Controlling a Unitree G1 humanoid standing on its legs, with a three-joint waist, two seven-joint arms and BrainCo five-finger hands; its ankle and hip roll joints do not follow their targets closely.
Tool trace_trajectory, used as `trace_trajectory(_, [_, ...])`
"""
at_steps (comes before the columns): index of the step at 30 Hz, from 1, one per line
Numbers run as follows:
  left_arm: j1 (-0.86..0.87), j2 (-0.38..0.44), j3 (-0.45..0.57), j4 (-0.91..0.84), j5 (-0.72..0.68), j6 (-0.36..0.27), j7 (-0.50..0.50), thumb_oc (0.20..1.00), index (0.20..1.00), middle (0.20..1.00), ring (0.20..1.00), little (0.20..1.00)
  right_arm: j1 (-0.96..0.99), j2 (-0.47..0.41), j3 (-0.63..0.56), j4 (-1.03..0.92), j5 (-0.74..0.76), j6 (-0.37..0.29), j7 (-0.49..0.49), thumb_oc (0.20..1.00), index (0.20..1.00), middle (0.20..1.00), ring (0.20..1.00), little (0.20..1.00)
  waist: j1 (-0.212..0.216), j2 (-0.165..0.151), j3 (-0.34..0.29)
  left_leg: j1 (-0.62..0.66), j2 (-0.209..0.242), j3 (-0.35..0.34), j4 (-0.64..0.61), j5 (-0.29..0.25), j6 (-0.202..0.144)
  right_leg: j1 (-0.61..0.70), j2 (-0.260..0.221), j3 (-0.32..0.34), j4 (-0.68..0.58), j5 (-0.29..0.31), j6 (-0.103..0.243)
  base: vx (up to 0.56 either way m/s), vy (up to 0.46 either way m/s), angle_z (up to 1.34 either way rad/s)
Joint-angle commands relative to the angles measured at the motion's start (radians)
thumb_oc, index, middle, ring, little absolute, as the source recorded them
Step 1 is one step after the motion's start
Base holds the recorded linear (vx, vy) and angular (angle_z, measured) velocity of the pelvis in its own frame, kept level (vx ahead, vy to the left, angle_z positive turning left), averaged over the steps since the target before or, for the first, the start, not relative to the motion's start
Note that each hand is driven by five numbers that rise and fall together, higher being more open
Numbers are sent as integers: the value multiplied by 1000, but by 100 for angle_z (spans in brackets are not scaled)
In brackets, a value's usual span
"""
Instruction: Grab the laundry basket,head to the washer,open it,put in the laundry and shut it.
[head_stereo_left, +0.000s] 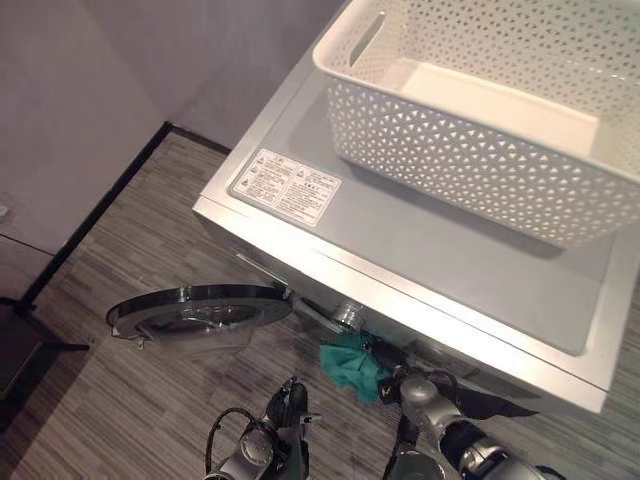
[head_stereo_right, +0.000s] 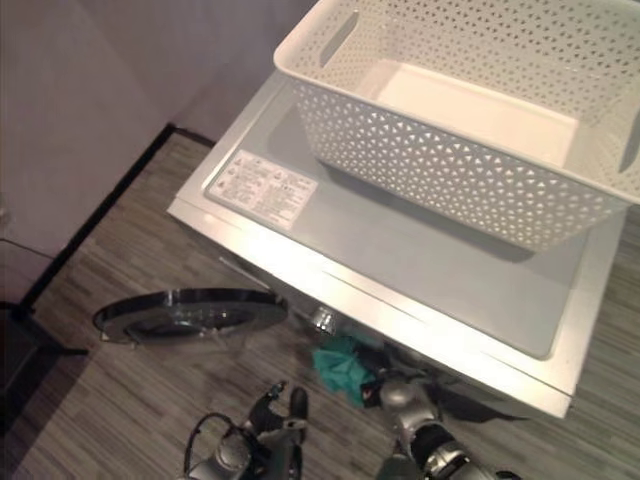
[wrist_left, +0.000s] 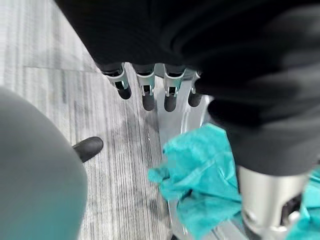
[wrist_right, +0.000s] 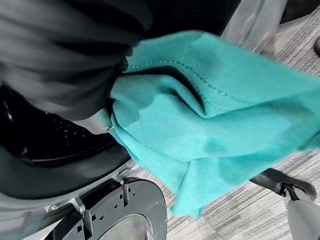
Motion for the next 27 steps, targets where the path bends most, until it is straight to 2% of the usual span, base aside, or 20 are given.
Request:
trace_trajectory(1, [-43, 26, -57, -18, -62, -47, 21, 1000, 1000, 1000, 1000, 1000, -118, 80, -37, 61, 23, -75, -64, 200, 200, 200, 200, 200, 33, -69, 8, -30, 37, -11, 27, -66, -25, -80, -161, 59, 0, 73, 56, -49, 48, 2])
trace_trajectory(3, [-43, 27, -67, -31, -73, -50, 20, 1000, 1000, 1000, 1000, 1000, -134, 89, -52, 78, 35, -82, -78, 200, 200, 200, 200, 200, 38, -64, 12, -40, 32, -11, 33, -67, -23, -83, -166, 59, 0, 76, 57, -29, 48, 4])
trace_trajectory(7, [-36, 34, -118, -92, -98, -62, 22, 1000, 1000, 1000, 1000, 1000, -211, 111, -141, 107, 97, -127, -156, 200, 200, 200, 200, 200, 55, -30, 32, -84, 7, -12, 55, -75, -16, -115, -190, 63, 0, 90, 69, -44, 99, 9])
trace_trajectory(13, [-51, 37, -143, -124, -106, -69, 38, 1000, 1000, 1000, 1000, 1000, -236, 111, -137, 58, 31, -143, -232, 200, 200, 200, 200, 200, 56, -14, 42, -117, -23, -2, 67, -84, 1, -168, -215, 84, 1, 109, 76, -29, 102, 5])
trace_trajectory(15, [-69, 53, -158, -175, -111, -79, 45, 1000, 1000, 1000, 1000, 1000, -246, 97, -122, 11, -15, -143, -254, 200, 200, 200, 200, 200, 51, -6, 67, -154, -44, -5, 94, -88, 10, -196, -241, 85, 16, 121, 77, -93, 93, 3])
trace_trajectory(18, [-88, 65, -160, -199, -127, -86, 46, 1000, 1000, 1000, 1000, 1000, -265, 79, -122, -12, -47, -141, -270, 200, 200, 200, 200, 200, 46, -1, 93, -192, -49, -5, 131, -99, 13, -239, -253, 92, 61, 116, 74, -88, 39, 3])
trace_trajectory(21, [-148, 66, -177, -202, -129, -93, 53, 1000, 1000, 1000, 1000, 1000, -296, 50, -132, -23, -67, -136, -277, 200, 200, 200, 200, 200, 31, -3, 130, -265, -50, 0, 200, -114, 13, -326, -271, 101, 157, 98, 67, -158, 32, -3])
trace_trajectory(24, [-185, 58, -184, -189, -124, -89, 56, 1000, 1000, 1000, 1000, 1000, -307, 41, -135, -34, -63, -137, -280, 200, 200, 200, 200, 200, 22, -9, 141, -313, -40, -5, 237, -117, 4, -351, -269, 96, 178, 89, 64, -98, -80, 17])
trace_trajectory(25, [-237, 42, -193, -183, -144, -91, 61, 1000, 1000, 1000, 1000, 1000, -331, 34, -142, -39, -55, -143, -294, 200, 200, 200, 200, 200, 8, -20, 147, -390, -29, -14, 288, -119, -14, -392, -258, 92, 201, 73, 57, -44, -180, 25])
trace_trajectory(26, [-266, 34, -196, -188, -169, -97, 67, 1000, 1000, 1000, 1000, 1000, -352, 33, -144, -44, -57, -144, -304, 200, 200, 200, 200, 200, 5, -21, 142, -428, -10, -25, 325, -150, -29, -425, -241, 109, 233, 27, 58, -63, -208, 17])
trace_trajectory(27, [-279, 32, -201, -200, -183, -98, 66, 1000, 1000, 1000, 1000, 1000, -363, 32, -139, -48, -62, -145, -310, 200, 200, 200, 200, 200, 1, -23, 144, -455, -2, -28, 347, -155, -34, -453, -234, 118, 255, 13, 54, -8, -119, 17])
